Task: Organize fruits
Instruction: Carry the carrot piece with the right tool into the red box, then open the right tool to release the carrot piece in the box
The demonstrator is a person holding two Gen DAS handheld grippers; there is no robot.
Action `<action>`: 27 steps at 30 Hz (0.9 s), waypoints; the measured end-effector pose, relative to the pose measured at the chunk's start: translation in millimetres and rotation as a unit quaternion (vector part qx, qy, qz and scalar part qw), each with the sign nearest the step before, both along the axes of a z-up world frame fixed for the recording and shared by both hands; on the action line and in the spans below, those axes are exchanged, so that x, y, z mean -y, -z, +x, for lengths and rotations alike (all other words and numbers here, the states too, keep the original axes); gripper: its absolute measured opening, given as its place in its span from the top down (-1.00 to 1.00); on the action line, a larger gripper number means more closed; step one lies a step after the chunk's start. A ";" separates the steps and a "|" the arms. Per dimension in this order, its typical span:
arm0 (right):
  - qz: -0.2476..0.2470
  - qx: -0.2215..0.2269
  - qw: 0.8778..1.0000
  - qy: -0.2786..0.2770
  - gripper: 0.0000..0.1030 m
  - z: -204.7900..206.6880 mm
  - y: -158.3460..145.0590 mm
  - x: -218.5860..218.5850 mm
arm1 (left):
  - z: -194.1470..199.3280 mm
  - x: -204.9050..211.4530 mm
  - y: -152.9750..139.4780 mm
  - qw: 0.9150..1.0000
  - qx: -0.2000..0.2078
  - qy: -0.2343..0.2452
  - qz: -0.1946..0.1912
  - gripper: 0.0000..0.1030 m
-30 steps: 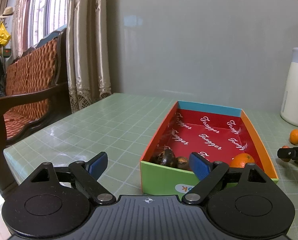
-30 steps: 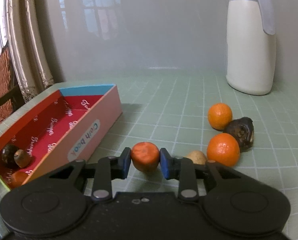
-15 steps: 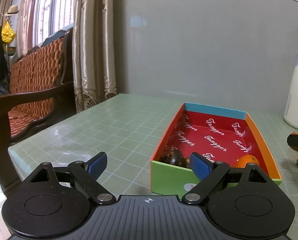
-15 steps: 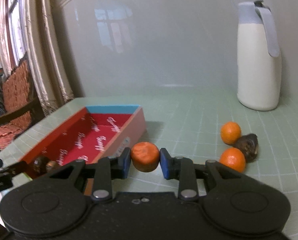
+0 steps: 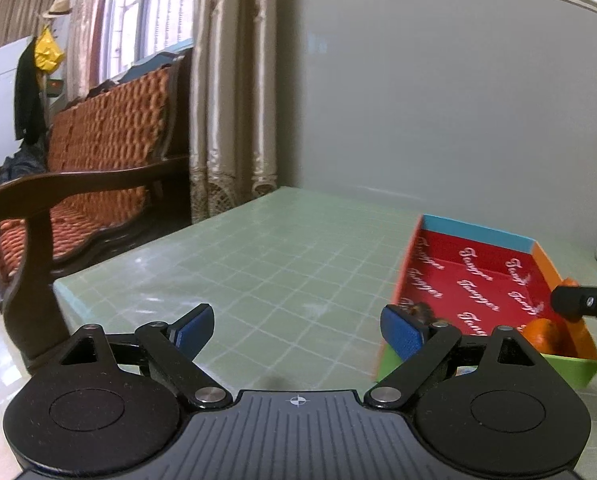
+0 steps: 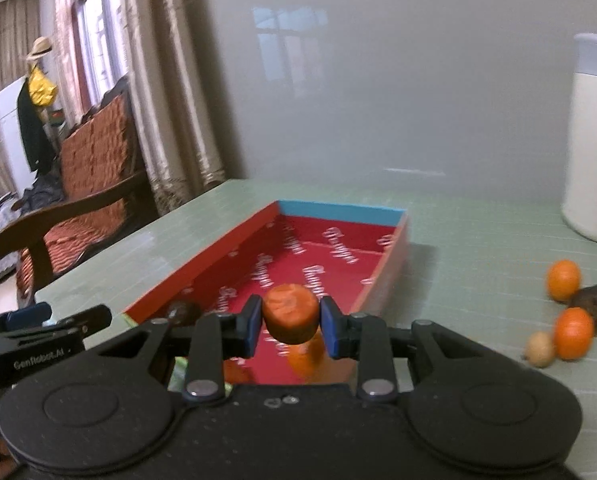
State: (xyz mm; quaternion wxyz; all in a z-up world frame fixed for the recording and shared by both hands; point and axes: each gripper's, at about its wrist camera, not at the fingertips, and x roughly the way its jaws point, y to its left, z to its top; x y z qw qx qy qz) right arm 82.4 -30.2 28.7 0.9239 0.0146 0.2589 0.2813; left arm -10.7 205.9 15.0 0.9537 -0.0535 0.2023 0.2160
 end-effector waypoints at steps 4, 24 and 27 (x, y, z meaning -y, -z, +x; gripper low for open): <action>-0.007 -0.006 1.000 -0.013 0.42 -0.7 3.7 -15.4 | -5.8 -12.7 0.6 1.000 0.001 -0.015 -0.006 -0.75; -0.003 -0.005 1.000 -0.011 0.32 -9.4 3.4 -10.2 | -6.9 -20.1 4.5 1.000 0.002 -0.018 -0.018 -0.75; 0.001 0.008 1.000 0.006 0.30 -13.2 -3.7 11.7 | -2.1 -8.8 2.7 1.000 0.003 -0.005 -0.019 -0.75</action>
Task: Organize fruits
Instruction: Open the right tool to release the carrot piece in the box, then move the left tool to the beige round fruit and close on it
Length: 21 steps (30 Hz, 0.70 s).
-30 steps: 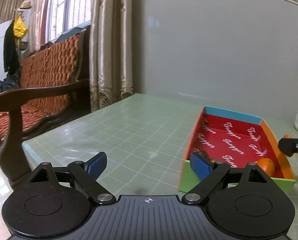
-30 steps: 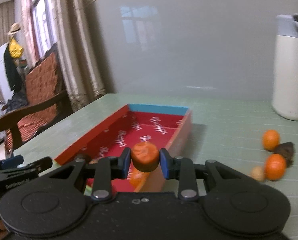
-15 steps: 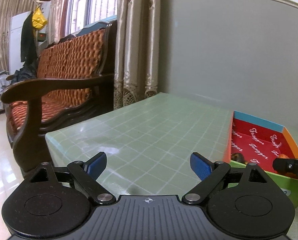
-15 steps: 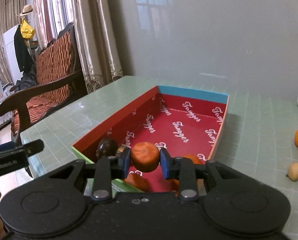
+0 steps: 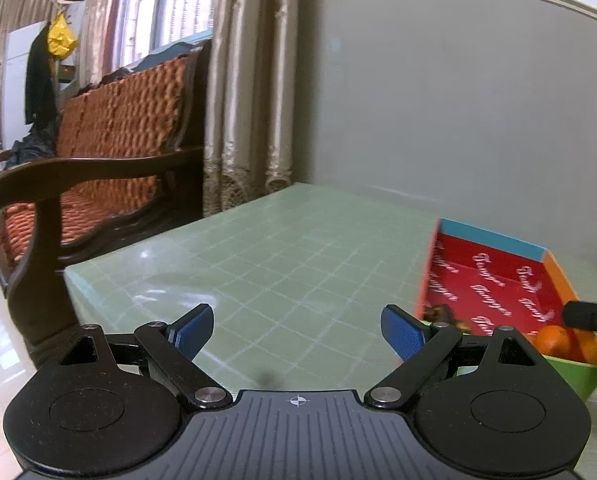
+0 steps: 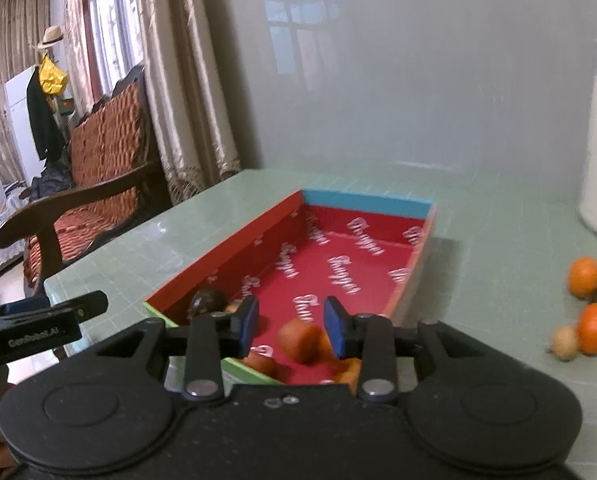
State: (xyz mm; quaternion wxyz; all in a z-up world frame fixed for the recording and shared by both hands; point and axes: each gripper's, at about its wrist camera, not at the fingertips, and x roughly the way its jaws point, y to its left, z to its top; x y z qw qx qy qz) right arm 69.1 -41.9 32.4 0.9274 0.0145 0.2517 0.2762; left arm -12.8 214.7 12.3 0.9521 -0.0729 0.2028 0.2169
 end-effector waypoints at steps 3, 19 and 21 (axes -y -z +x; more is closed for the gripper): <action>0.002 0.015 0.999 0.036 0.13 -1.2 -5.8 31.9 | 5.5 17.6 -0.9 1.000 0.000 0.019 0.011 -0.75; -0.006 0.062 0.938 0.341 -0.26 -15.2 2.7 214.6 | 49.4 181.0 -33.5 0.969 0.018 0.236 0.072 -0.75; -0.013 0.067 0.924 0.376 -0.26 -22.2 3.1 230.4 | 57.1 209.4 -33.1 0.959 0.013 0.273 0.081 -0.75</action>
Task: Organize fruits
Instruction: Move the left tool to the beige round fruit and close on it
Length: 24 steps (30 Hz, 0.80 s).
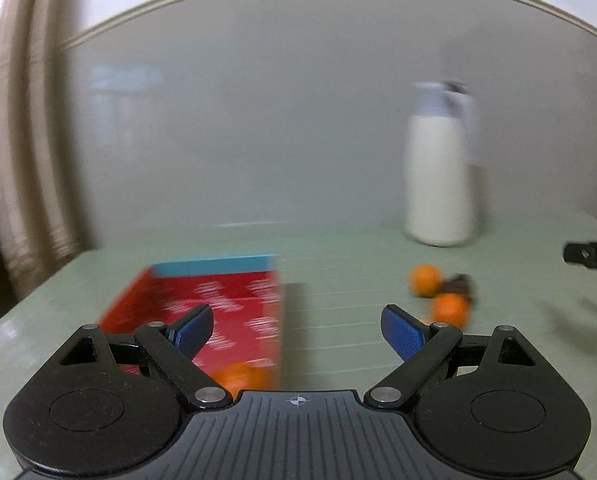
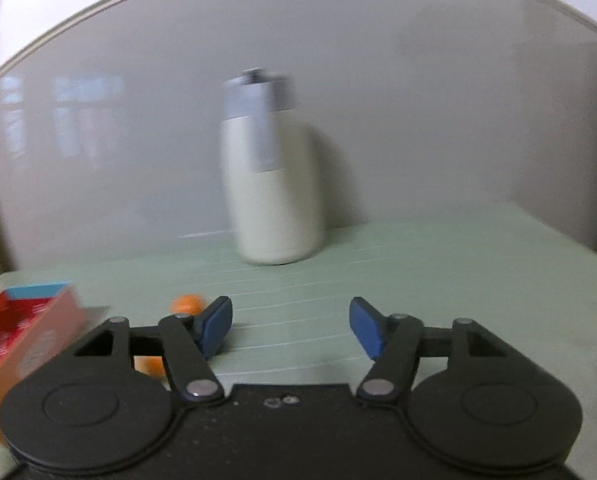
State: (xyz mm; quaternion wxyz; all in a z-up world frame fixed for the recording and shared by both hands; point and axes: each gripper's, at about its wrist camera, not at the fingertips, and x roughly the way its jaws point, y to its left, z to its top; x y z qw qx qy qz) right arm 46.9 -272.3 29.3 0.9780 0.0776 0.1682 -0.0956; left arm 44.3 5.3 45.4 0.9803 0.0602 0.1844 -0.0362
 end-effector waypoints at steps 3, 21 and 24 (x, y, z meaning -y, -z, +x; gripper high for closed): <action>0.012 0.000 0.999 0.030 -0.40 -8.4 4.1 22.6 | 13.7 36.8 6.5 0.999 -0.015 0.042 0.021 -0.75; 0.045 -0.001 0.996 0.079 -0.44 -42.1 13.6 77.4 | 89.3 105.1 50.8 0.982 -0.125 0.130 0.055 -0.04; 0.044 -0.001 0.996 0.078 -0.44 -44.3 15.0 79.7 | 94.3 104.4 53.6 0.982 -0.124 0.133 0.054 0.04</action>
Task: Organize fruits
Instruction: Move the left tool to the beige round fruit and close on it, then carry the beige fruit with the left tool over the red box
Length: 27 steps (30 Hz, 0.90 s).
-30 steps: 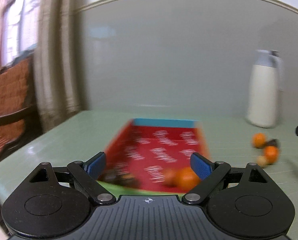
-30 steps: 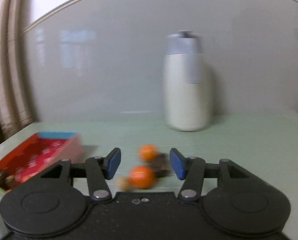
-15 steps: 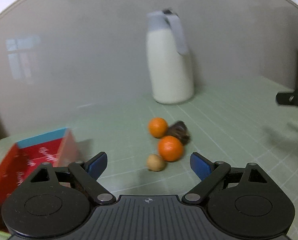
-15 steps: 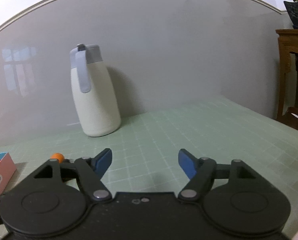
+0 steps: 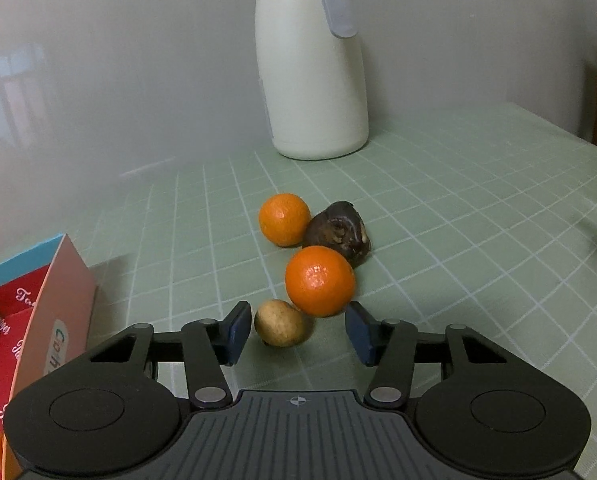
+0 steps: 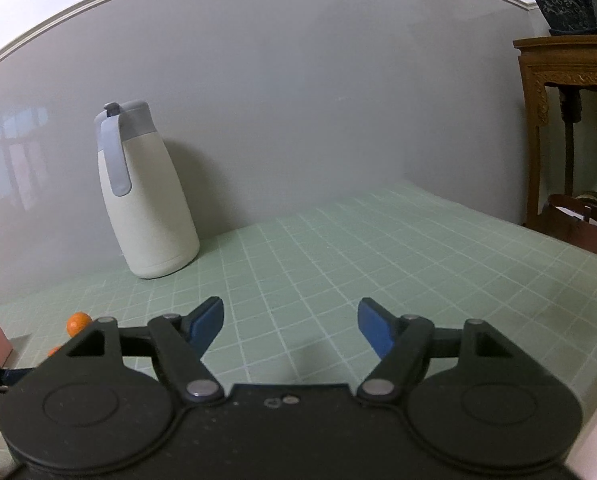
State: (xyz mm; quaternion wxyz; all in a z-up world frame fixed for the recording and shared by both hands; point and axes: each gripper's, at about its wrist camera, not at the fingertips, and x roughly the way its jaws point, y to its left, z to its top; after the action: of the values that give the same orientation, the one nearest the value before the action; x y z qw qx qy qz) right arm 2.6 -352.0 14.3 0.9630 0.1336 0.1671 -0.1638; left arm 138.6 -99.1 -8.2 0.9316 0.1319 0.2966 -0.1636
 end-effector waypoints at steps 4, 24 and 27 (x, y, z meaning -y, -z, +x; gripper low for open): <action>0.003 -0.002 1.000 -0.003 -0.45 8.1 -0.3 -1.5 | -2.0 4.6 2.4 1.000 0.012 0.006 0.005 0.12; 0.000 -0.004 1.000 -0.015 -0.46 6.6 -2.9 -5.9 | -20.9 -19.0 -20.1 0.998 0.045 -0.022 -0.029 0.46; 0.000 -0.003 1.000 -0.023 -0.46 8.0 -3.6 -11.7 | -26.6 -33.1 -28.9 0.997 0.058 -0.040 -0.035 0.46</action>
State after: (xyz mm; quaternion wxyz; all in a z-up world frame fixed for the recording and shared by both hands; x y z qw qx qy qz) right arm 10.6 -340.2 17.9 0.9661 0.1286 0.1735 -0.1417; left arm 112.0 -66.1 20.8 0.9572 0.0963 0.2409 -0.1282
